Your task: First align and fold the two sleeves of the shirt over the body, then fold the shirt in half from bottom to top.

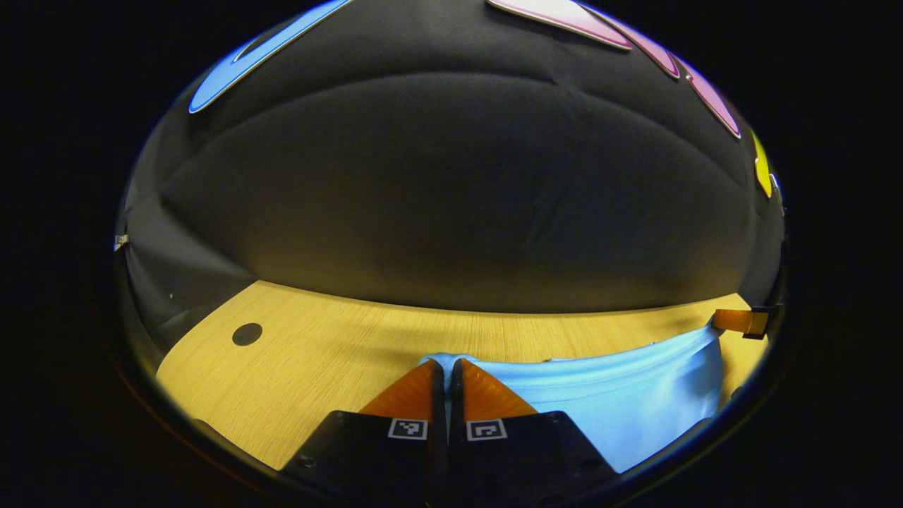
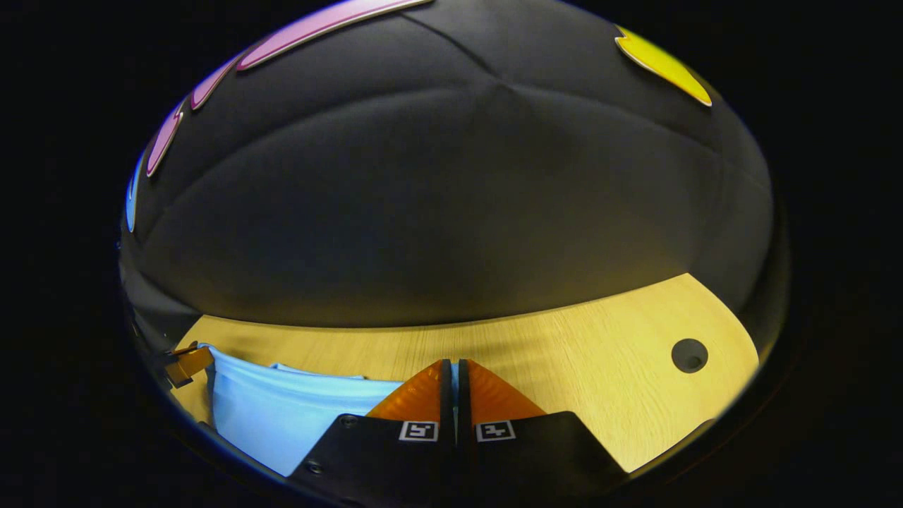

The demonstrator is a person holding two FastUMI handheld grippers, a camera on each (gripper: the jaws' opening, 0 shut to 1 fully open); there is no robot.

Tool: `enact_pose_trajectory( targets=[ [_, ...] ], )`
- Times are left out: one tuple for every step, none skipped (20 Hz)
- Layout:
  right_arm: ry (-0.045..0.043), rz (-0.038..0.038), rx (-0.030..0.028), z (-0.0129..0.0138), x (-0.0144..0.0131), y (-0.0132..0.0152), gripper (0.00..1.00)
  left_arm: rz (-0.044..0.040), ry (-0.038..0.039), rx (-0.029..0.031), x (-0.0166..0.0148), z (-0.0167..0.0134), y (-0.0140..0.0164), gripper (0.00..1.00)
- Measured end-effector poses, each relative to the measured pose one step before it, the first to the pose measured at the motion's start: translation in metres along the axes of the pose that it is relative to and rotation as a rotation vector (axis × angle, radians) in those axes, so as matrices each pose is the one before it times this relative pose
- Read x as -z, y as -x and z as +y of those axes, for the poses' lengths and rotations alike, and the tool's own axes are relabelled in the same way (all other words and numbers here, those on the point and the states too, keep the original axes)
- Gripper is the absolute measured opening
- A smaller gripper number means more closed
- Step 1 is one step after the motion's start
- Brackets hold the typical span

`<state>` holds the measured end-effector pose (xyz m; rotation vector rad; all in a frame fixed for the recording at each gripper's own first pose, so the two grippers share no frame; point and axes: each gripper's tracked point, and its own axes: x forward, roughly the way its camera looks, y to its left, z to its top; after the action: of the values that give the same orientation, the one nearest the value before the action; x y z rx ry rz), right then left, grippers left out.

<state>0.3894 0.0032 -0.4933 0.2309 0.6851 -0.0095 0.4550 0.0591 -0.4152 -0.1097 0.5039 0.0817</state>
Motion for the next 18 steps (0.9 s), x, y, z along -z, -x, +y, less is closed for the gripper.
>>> enact_pose_trajectory(
  targets=[
    [0.01139,0.00927,0.00209,-0.00025,0.00591,-0.00402,0.05,0.00362,-0.00479,-0.00499,0.00002,0.00036,-0.00028,0.06],
    [0.01017,0.00687,0.00079,0.00118,0.00473,-0.00185,0.05,-0.00054,-0.0007,-0.00313,0.00129,-0.00052,-0.00165,0.06],
    [0.00541,0.0068,0.00497,-0.0002,0.00384,0.0007,0.05,-0.00091,0.00072,0.00065,0.00106,-0.00063,-0.00148,0.06],
    [-0.00062,-0.00939,-0.00033,0.00127,-0.00093,-0.00123,0.05,-0.00378,-0.00335,-0.00292,-0.00033,0.00103,-0.00013,0.06],
    [0.00455,-0.00678,0.00679,-0.0008,-0.00138,-0.00162,0.05,0.0002,-0.00355,-0.00009,0.00097,0.00006,-0.00101,0.06],
    [0.0054,-0.00651,0.00881,-0.0032,-0.00223,0.00144,0.05,0.00366,-0.00382,0.00127,0.00236,-0.00078,0.00008,0.07],
    [0.00352,0.00113,0.01363,-0.0029,-0.00021,0.00072,0.05,0.00837,-0.00179,0.00329,0.00435,0.00013,-0.0024,0.09],
    [-0.00307,0.00249,0.01014,-0.00119,0.00129,-0.00024,0.06,0.00826,0.00178,0.00764,0.00403,-0.00004,-0.00327,0.18],
    [-0.0077,0.00568,0.01331,-0.00138,0.0018,-0.00095,0.1,0.00559,0.00009,-0.00161,0.00151,0.00092,0.00075,0.22],
    [-0.00623,0.00622,0.0093,-0.00051,0.00238,-0.00119,0.11,0.00377,-0.00395,-0.00372,0.00134,-0.00075,-0.00071,0.34],
    [-0.00417,0.00074,0.00411,-0.00097,0.00077,-0.0003,0.12,0.00299,-0.00505,-0.00194,0.00073,0.00041,-0.00015,0.41],
    [-0.00442,-0.00334,-0.00364,0.00128,0.00028,-0.00095,0.12,0.0034,-0.00319,-0.00036,0.00036,0.00068,0.00081,0.58],
    [-0.00099,-0.00362,-0.00288,-0.00145,-0.00089,-0.00002,0.15,0.0022,-0.00152,0.00152,0.00051,-0.00071,-0.00023,0.57],
    [-0.00115,-0.00478,-0.00203,-0.00136,-0.00137,0.00008,0.17,0.0009,0.00103,0.00012,0.0007,-0.00081,0.00003,0.67],
    [-0.0041,-0.00179,0.00103,-0.00172,-0.00177,0.00091,0.24,0.00203,0.00104,0.00285,0.00219,-0.00198,-0.00221,0.72],
    [-0.00161,-0.00085,-0.00029,-0.00113,-0.00081,-0.00001,0.29,0.00278,-0.00011,0.00176,0.00041,0.00062,-0.00023,0.82],
    [0.0049,0.00169,0.00557,-0.00242,0.00073,-0.00067,0.38,0.00019,-0.00029,0.00045,0.00015,0.00021,0.00031,0.84],
    [0.00248,0.00305,-0.00102,0.00003,0.00134,0.00067,0.47,0.00028,0.0011,0.0006,-0.00024,-0.00087,0.00099,0.88]
  ],
)
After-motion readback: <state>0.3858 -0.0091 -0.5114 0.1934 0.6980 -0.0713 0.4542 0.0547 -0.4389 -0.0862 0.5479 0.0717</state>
